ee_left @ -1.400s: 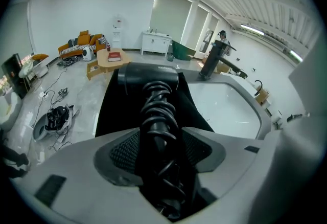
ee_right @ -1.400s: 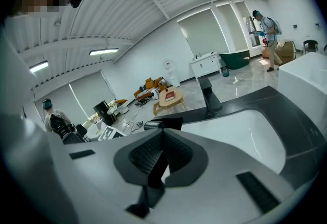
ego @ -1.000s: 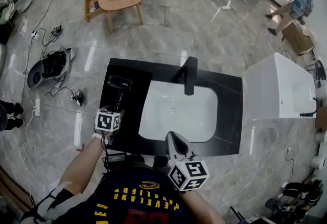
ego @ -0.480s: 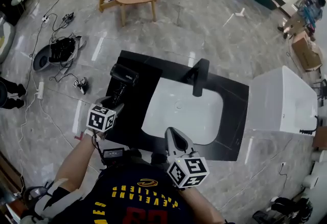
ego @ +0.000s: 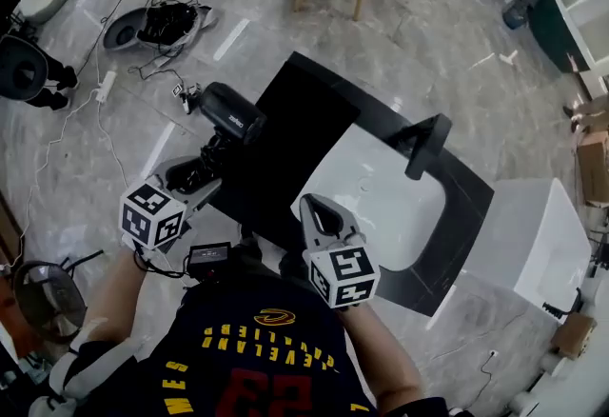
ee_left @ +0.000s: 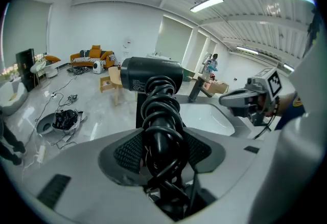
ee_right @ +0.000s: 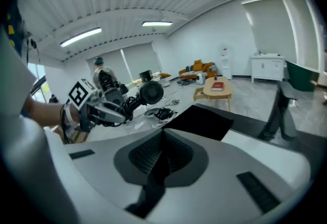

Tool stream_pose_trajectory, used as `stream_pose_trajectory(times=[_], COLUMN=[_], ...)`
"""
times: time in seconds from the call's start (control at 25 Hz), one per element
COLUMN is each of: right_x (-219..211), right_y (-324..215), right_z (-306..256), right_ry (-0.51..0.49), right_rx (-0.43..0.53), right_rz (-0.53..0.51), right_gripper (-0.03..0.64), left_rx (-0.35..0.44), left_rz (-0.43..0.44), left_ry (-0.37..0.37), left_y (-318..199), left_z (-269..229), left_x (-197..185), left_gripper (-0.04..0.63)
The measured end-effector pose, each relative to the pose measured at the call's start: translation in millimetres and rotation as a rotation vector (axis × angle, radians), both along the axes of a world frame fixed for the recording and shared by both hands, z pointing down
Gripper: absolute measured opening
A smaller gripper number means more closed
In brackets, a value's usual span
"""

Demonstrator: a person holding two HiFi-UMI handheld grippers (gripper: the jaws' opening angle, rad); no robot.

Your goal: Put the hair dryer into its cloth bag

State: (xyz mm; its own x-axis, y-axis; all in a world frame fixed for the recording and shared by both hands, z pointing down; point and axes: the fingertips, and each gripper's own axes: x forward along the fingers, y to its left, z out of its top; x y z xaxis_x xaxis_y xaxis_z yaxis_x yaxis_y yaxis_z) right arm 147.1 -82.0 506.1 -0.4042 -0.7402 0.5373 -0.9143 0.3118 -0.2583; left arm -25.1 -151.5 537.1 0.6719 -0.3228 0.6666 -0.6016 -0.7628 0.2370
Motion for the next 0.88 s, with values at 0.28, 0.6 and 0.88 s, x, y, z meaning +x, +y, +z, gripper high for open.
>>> stream_pose_trajectory(times=[0.28,0.6,0.88], right_x=[-80,-123,-137], right_y=[-5,-17,-12], right_z=[55,134,176], right_ry=[0.3,0.771,1.002], right_rx=[-0.027,-0.103,-0.098], right_rz=[-0.501,-0.959,-1.158], right_gripper=[0.035,0.123,0.14], left_rx=[-0.013,-0.122,-0.219], left_rz=[-0.02,-0.003,0.084], left_ry=[-0.07,-0.182,-0.199], left_y=[78,158,216], left_z=[6,57,86], left_x=[-69,-109,-110], left_gripper=[0.227,0.227,0.227])
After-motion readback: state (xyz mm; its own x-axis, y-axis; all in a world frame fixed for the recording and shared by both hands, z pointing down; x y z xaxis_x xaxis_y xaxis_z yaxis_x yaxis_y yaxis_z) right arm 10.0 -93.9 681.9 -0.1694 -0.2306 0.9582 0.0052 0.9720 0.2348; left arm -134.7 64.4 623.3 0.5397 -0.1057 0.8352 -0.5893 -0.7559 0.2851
